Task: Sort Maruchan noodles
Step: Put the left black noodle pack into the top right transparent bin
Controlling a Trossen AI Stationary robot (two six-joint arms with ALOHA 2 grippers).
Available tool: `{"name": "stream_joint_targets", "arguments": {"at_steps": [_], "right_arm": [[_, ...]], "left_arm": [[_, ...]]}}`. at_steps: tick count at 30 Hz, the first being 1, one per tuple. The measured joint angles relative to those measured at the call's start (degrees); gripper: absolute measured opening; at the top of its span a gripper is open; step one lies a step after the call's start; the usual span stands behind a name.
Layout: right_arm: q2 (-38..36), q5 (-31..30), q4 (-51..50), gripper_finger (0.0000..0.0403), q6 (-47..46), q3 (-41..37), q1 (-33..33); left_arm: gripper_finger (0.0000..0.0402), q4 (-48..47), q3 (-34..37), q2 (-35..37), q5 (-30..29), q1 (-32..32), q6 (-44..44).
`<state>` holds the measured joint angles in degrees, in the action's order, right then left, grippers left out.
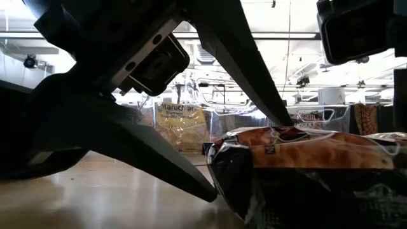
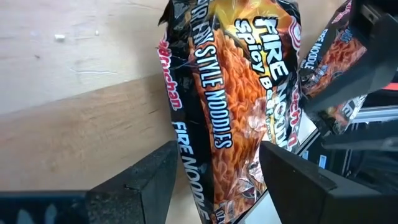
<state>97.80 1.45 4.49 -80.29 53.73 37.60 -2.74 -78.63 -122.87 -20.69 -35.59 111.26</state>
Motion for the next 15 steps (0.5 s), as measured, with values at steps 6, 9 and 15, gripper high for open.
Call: {"name": "stream_joint_targets", "arguments": {"at_steps": [6, 9, 15], "right_arm": [[0.0, 0.0, 0.0, 0.0134, 0.0, -0.2, 0.0], [-0.2, 0.0, 0.1, 0.0134, -0.2, -0.3, 0.0], [-3.1, -0.6, -0.3, 0.0134, 0.3, -0.3, 0.0]], "left_arm": [[0.0206, 0.0, 0.0, 0.0, 0.2, 0.0, 0.0], [0.0194, 0.0, 0.0, -0.4, 1.4, 0.0, 0.1], [0.0163, 0.7, -0.2, -1.0, 3.7, 0.0, 0.2]]}}
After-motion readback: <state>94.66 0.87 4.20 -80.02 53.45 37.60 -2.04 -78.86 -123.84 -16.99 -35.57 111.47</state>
